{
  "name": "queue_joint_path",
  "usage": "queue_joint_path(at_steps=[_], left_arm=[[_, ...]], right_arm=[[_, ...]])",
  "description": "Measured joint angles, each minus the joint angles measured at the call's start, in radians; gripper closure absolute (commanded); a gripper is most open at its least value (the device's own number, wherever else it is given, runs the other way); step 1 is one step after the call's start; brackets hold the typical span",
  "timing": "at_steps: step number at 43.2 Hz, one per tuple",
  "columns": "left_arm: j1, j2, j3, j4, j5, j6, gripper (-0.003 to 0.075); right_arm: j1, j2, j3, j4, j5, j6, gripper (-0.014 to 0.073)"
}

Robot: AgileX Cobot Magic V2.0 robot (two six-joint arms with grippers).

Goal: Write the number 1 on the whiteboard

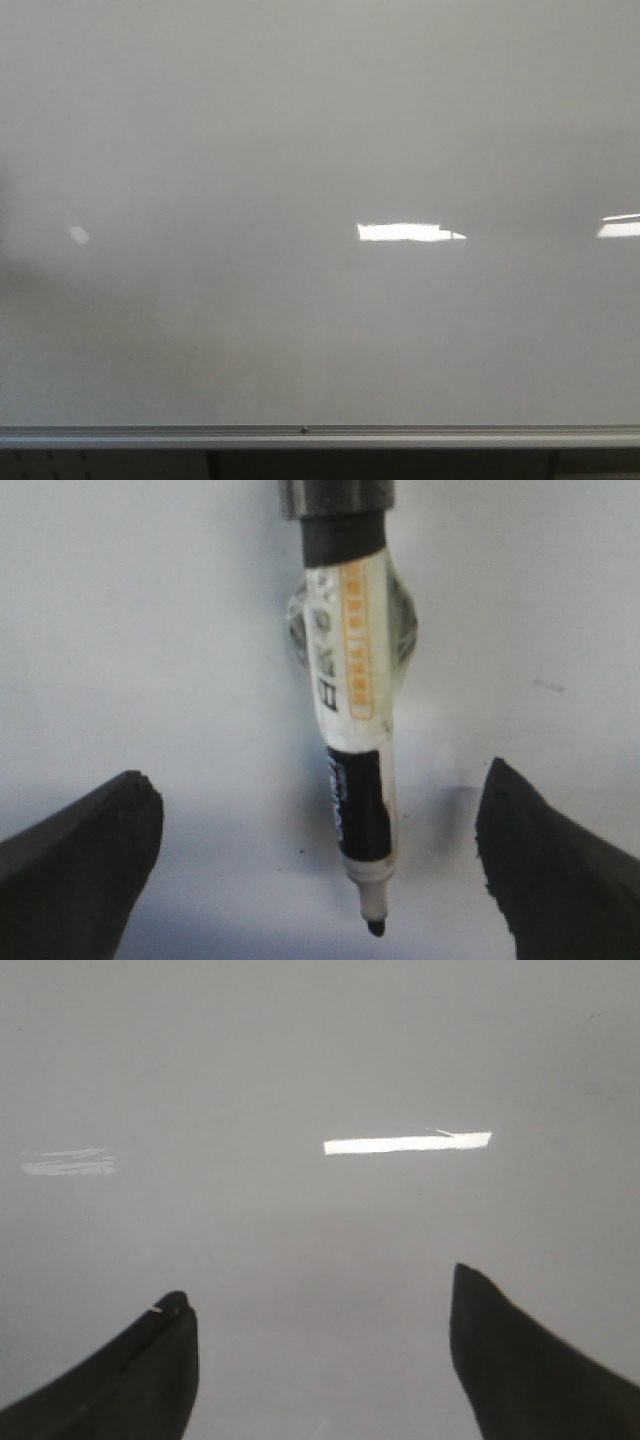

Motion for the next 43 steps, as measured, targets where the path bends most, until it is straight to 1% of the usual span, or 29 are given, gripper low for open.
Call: queue_joint_path(at_steps=[11, 25, 28, 31, 34, 37, 38, 43], left_arm=[[0.000, 0.028, -0.040, 0.000, -0.016, 0.000, 0.0103], [0.000, 0.040, -0.040, 0.004, -0.029, -0.004, 0.0104], [0.000, 0.040, -0.040, 0.004, -0.029, -0.004, 0.0123], [0.000, 0.041, -0.040, 0.004, -0.029, -0.004, 0.0201], [0.000, 0.044, -0.040, 0.008, -0.029, -0.004, 0.0309], [0.000, 0.046, -0.040, 0.011, -0.027, -0.004, 0.0434], [0.000, 0.046, -0.040, 0.011, -0.027, -0.004, 0.0491], [0.000, 0.051, -0.040, 0.011, -0.021, -0.004, 0.0714]], right_arm=[[0.000, 0.000, 0.000, 0.000, 0.000, 0.000, 0.0046], [0.000, 0.000, 0.000, 0.000, 0.000, 0.000, 0.0046], [0.000, 0.000, 0.000, 0.000, 0.000, 0.000, 0.0046], [0.000, 0.000, 0.000, 0.000, 0.000, 0.000, 0.0046], [0.000, 0.000, 0.000, 0.000, 0.000, 0.000, 0.0046], [0.000, 0.000, 0.000, 0.000, 0.000, 0.000, 0.0046], [0.000, 0.000, 0.000, 0.000, 0.000, 0.000, 0.0046], [0.000, 0.000, 0.000, 0.000, 0.000, 0.000, 0.0046]])
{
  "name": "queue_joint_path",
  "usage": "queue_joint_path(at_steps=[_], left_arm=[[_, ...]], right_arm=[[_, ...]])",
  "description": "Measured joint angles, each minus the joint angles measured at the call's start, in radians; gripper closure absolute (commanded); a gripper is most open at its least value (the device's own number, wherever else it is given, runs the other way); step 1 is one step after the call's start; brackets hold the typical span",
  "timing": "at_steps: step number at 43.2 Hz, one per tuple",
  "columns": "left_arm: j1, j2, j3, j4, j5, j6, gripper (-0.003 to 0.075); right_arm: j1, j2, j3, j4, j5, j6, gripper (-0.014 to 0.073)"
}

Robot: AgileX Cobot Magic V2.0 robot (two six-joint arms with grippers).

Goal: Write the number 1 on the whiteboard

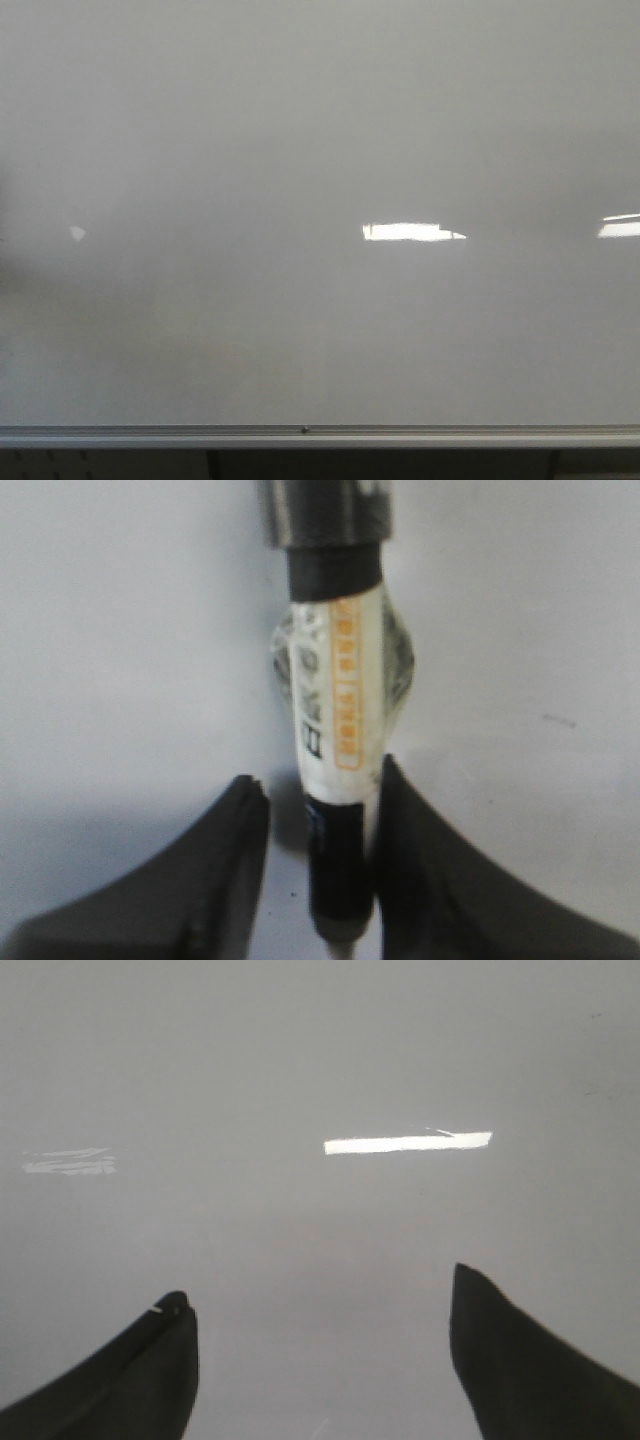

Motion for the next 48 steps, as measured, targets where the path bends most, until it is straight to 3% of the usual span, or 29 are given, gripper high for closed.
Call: queue_joint_path(at_steps=[1, 11, 16, 25, 33, 38, 48], left_arm=[[0.000, 0.000, 0.000, 0.000, 0.002, 0.000, 0.0743], [0.000, -0.002, -0.002, -0.002, 0.019, 0.000, 0.0740], [-0.020, -0.038, -0.010, -0.005, 0.132, -0.015, 0.0740], [-0.127, -0.143, -0.105, -0.006, 0.572, -0.046, 0.0740], [-0.243, -0.191, -0.304, 0.000, 1.043, -0.026, 0.0740], [-0.308, -0.194, -0.420, -0.050, 1.320, 0.108, 0.0740], [-0.377, -0.194, -0.554, -0.376, 1.629, 0.471, 0.0741]], right_arm=[[0.000, 0.000, 0.000, 0.000, 0.000, 0.000, 0.0046], [0.000, 0.000, 0.000, 0.000, 0.000, 0.000, 0.0046], [0.000, 0.000, 0.000, 0.000, 0.000, 0.000, 0.0046], [0.000, 0.000, 0.000, 0.000, 0.000, 0.000, 0.0046], [0.000, 0.007, 0.000, 0.000, 0.019, 0.000, 0.0046], [0.000, 0.043, 0.000, 0.020, 0.050, 0.000, 0.0046], [0.000, 0.166, -0.060, 0.116, 0.188, -0.002, 0.0046]])
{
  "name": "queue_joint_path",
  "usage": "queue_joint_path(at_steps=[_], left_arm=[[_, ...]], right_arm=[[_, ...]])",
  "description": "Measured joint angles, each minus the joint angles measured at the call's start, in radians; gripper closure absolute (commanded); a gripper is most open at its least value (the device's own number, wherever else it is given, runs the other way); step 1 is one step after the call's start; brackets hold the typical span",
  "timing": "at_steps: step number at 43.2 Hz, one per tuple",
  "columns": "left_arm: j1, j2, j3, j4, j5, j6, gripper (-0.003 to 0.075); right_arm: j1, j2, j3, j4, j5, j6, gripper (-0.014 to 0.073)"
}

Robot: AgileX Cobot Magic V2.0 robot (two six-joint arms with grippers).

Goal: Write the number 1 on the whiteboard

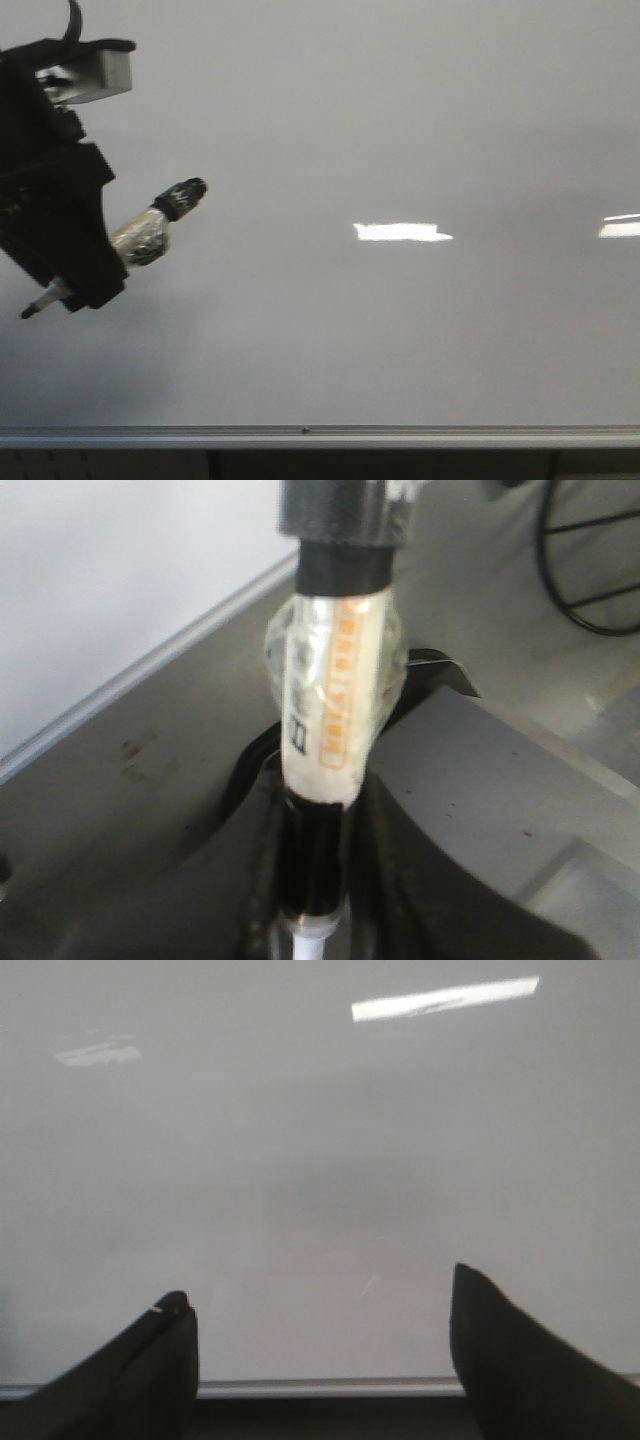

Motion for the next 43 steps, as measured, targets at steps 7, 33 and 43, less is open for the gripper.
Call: queue_joint_path(at_steps=[7, 33, 43], left_arm=[[-0.047, 0.000, -0.036, -0.153, 0.144, 0.238, 0.0740], [-0.151, 0.000, -0.054, -0.244, 0.238, 0.435, 0.0741], [-0.151, 0.000, -0.054, -0.279, 0.240, 0.451, 0.0740]], right_arm=[[0.002, 0.123, -0.093, 0.083, 0.136, -0.070, 0.0046], [0.002, 0.657, -0.358, 0.801, 0.675, -0.649, 0.0046], [0.037, 0.796, -0.364, 0.869, 0.660, -0.723, 0.0046]])
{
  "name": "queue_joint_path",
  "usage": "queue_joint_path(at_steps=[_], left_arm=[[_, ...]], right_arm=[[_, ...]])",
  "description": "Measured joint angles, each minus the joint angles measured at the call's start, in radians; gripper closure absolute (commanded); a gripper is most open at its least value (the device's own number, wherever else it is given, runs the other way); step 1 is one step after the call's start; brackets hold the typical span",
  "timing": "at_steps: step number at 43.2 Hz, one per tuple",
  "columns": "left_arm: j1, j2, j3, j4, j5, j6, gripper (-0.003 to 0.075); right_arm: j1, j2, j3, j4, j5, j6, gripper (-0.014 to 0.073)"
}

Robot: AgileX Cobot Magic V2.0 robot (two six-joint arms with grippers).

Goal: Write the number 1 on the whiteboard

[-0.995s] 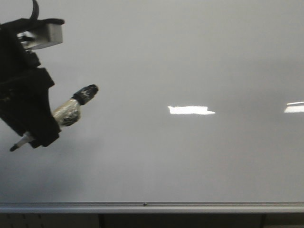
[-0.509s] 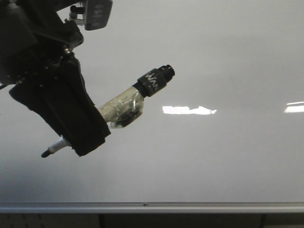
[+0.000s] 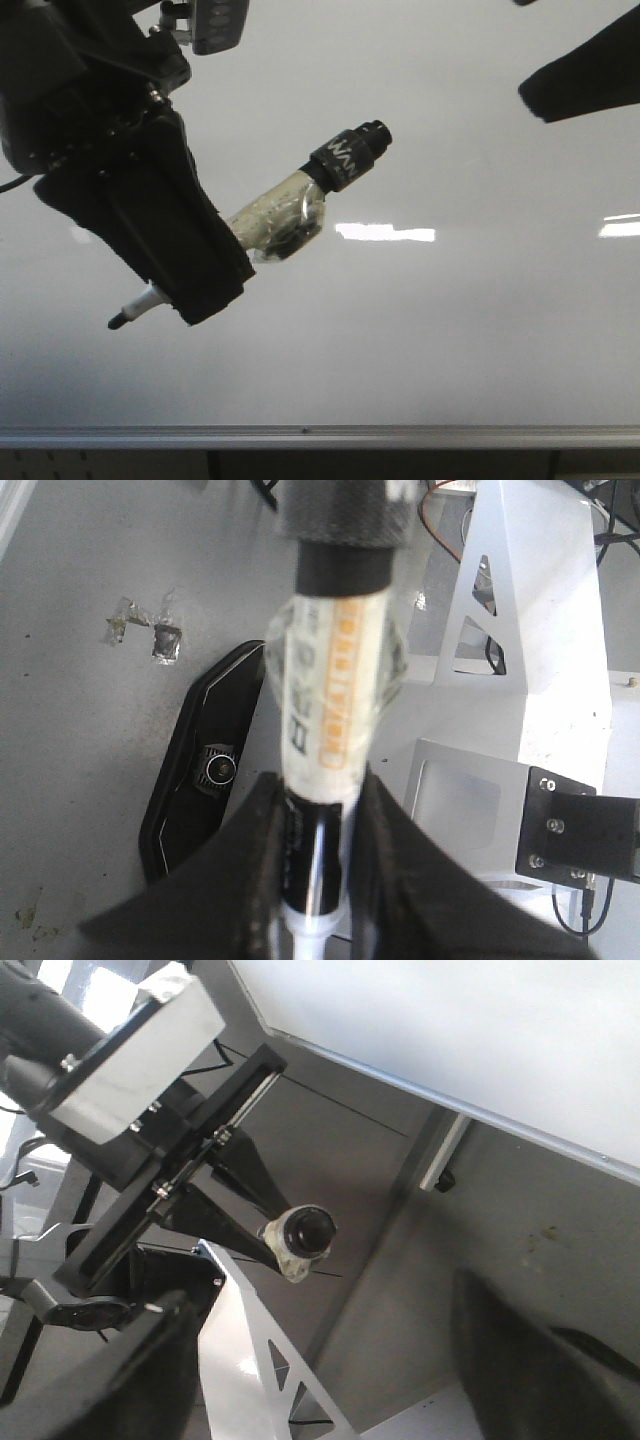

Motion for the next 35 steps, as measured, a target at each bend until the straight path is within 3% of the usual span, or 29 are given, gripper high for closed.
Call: queue_joint_path(at_steps=[26, 31, 35], left_arm=[[0.000, 0.000, 0.000, -0.005, 0.000, 0.002, 0.0741], [0.000, 0.000, 0.000, -0.005, 0.000, 0.004, 0.0741], [0.000, 0.000, 0.000, -0.006, 0.000, 0.009, 0.0741]], right_arm=[[0.254, 0.250, -0.001, 0.174, -0.136, -0.109, 0.0047], [0.278, 0.259, -0.001, 0.185, -0.137, -0.111, 0.0097], [0.290, 0.259, -0.001, 0.204, -0.137, -0.113, 0.0186]])
